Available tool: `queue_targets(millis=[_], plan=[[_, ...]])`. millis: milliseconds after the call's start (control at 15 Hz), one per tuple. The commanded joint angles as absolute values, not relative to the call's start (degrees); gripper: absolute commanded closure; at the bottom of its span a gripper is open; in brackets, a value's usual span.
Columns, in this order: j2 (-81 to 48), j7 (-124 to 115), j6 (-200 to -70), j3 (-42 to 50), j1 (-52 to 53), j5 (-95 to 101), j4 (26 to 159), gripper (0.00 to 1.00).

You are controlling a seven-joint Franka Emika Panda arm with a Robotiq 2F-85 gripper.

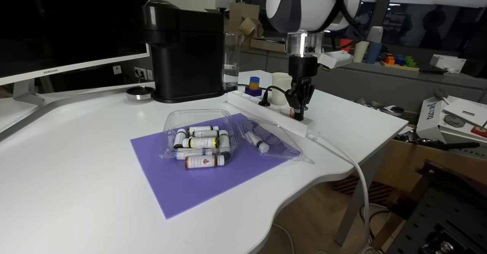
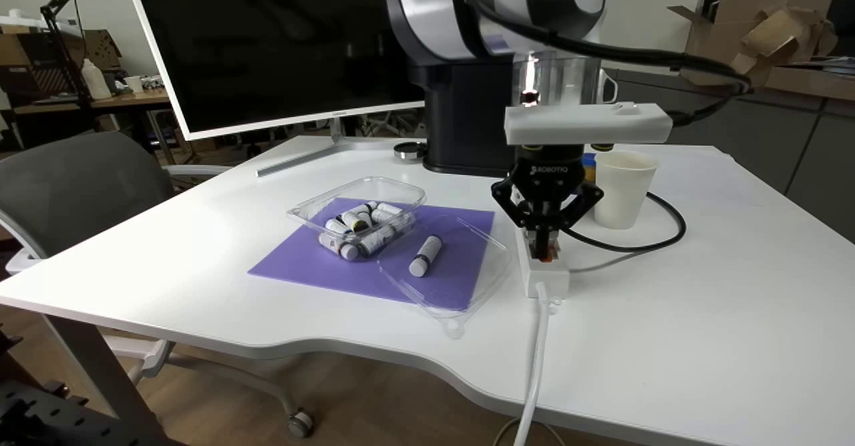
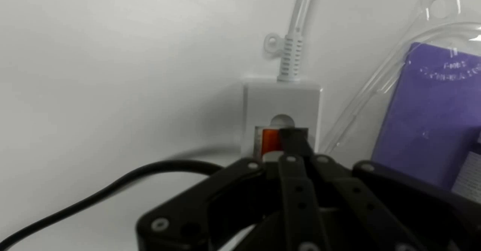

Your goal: Turn on the switch of the extension cord

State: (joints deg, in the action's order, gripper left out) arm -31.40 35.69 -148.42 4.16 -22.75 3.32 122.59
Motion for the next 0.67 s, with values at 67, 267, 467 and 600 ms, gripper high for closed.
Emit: queue_targets(millis=[67, 267, 467, 600], plan=[[-30.86, 38.39, -147.36, 3.51, -23.97, 2.95, 121.64, 1.0], [-30.92, 38.75, -146.93, 4.25, -23.53, 3.83, 121.06, 1.0], [-31.49, 39.12, -146.74, 4.63, -23.45, 4.02, 120.36, 1.0], [-32.14, 39.32, -146.4, 4.52, -23.63, 3.67, 119.73, 1.0]])
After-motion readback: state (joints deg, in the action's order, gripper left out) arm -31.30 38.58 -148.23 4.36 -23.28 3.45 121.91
